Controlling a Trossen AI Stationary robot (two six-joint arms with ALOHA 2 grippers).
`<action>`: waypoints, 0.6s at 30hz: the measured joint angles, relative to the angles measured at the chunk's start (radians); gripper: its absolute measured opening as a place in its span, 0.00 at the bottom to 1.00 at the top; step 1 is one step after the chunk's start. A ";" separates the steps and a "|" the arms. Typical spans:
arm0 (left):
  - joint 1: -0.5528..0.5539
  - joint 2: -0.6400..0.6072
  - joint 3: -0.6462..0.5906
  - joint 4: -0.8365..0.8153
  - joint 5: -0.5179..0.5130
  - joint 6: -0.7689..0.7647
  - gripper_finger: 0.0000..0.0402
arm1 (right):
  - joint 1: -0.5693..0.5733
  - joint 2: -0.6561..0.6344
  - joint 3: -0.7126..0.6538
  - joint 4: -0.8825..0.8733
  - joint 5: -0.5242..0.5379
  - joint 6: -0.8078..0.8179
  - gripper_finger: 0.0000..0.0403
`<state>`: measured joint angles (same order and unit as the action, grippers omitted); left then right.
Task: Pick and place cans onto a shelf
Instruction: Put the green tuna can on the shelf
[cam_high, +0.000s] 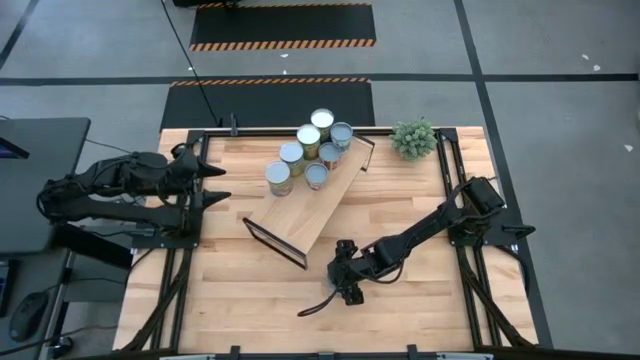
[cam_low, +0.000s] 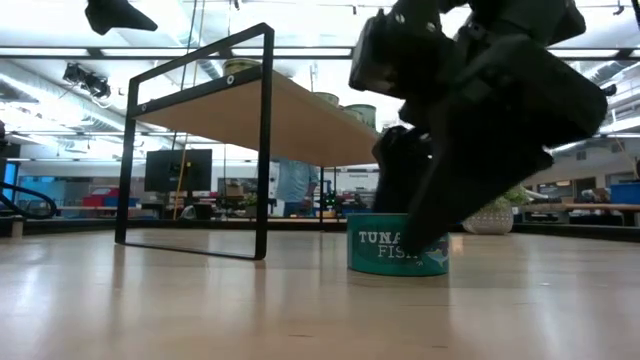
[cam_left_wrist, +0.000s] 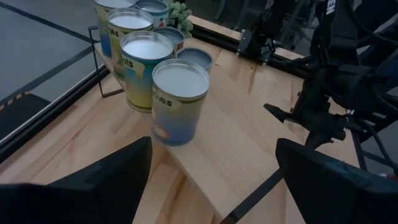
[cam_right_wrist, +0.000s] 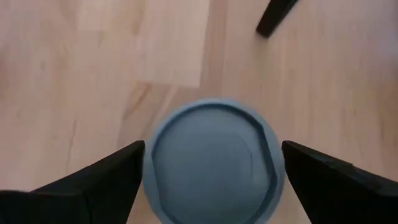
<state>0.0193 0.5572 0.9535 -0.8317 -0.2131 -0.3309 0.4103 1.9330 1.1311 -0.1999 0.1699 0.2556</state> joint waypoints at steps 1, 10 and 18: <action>0.000 -0.003 0.000 -0.005 0.000 0.000 0.86 | 0.000 0.001 -0.002 -0.006 -0.001 -0.001 0.94; 0.000 -0.008 0.000 -0.013 -0.003 0.002 0.86 | -0.015 -0.001 -0.023 -0.013 -0.032 -0.015 0.76; 0.000 -0.010 0.000 -0.012 -0.003 0.003 0.86 | -0.043 -0.111 0.009 -0.160 -0.003 0.019 0.72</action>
<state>0.0193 0.5468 0.9535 -0.8440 -0.2165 -0.3277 0.3676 1.8216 1.1400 -0.3596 0.1667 0.2750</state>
